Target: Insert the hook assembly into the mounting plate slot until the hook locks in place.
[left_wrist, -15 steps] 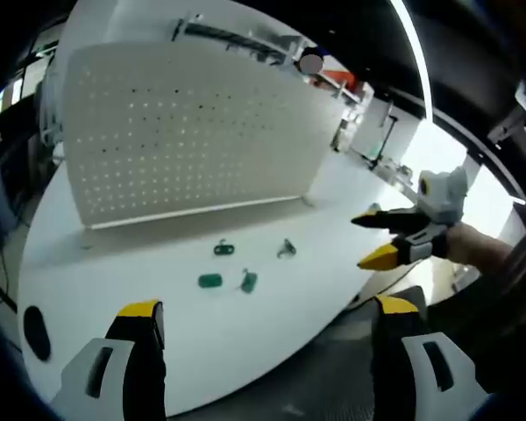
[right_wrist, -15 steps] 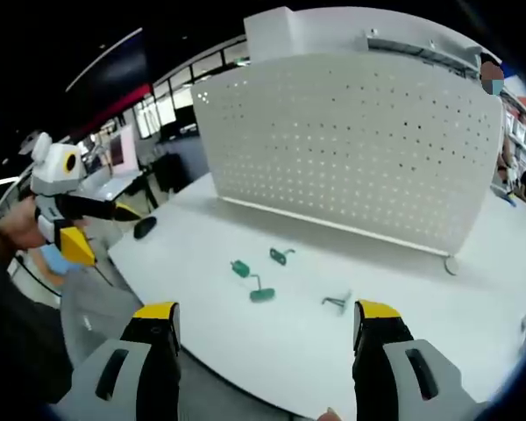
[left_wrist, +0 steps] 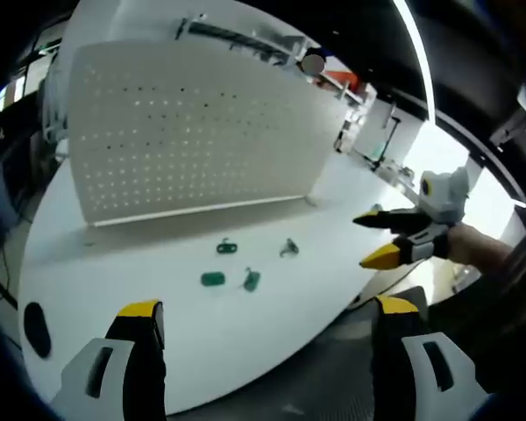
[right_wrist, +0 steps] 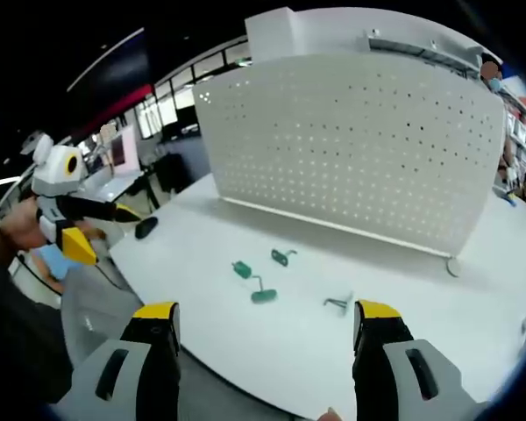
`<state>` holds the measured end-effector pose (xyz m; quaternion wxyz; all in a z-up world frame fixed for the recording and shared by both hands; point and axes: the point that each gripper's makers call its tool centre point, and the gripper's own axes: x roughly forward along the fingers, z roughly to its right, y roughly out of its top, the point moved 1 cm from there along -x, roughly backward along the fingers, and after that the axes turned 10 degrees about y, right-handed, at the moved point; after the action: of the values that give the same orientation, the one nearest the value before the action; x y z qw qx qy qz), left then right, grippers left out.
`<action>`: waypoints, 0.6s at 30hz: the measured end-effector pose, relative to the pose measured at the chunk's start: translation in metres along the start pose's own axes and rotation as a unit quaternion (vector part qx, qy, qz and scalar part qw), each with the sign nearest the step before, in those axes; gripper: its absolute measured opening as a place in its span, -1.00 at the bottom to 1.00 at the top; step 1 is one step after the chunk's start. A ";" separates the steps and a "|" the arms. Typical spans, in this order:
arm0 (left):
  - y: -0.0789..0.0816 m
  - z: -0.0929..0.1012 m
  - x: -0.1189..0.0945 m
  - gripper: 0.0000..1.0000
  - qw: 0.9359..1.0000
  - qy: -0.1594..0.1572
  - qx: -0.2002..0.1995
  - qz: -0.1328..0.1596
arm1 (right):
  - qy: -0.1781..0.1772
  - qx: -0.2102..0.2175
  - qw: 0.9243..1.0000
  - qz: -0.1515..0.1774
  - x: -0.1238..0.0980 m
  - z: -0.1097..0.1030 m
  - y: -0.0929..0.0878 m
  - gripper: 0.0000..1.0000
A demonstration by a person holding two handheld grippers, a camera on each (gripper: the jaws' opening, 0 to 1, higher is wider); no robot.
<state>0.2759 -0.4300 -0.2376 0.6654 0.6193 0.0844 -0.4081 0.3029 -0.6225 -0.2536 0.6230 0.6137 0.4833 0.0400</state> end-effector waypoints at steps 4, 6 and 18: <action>-0.002 0.001 0.001 1.00 1.000 -0.002 0.000 -0.003 | -0.001 0.001 1.000 -0.001 -0.001 0.001 0.000 0.63; -0.003 0.001 0.001 1.00 1.000 -0.002 -0.002 -0.002 | 0.002 0.005 1.000 0.003 0.000 0.000 0.000 0.62; -0.004 0.000 0.002 1.00 1.000 -0.002 -0.001 -0.005 | 0.002 0.017 1.000 0.007 -0.002 0.000 -0.002 0.62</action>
<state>0.2747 -0.4304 -0.2417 0.6643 0.6173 0.0865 -0.4125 0.3010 -0.6245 -0.2545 0.6108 0.6279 0.4809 0.0376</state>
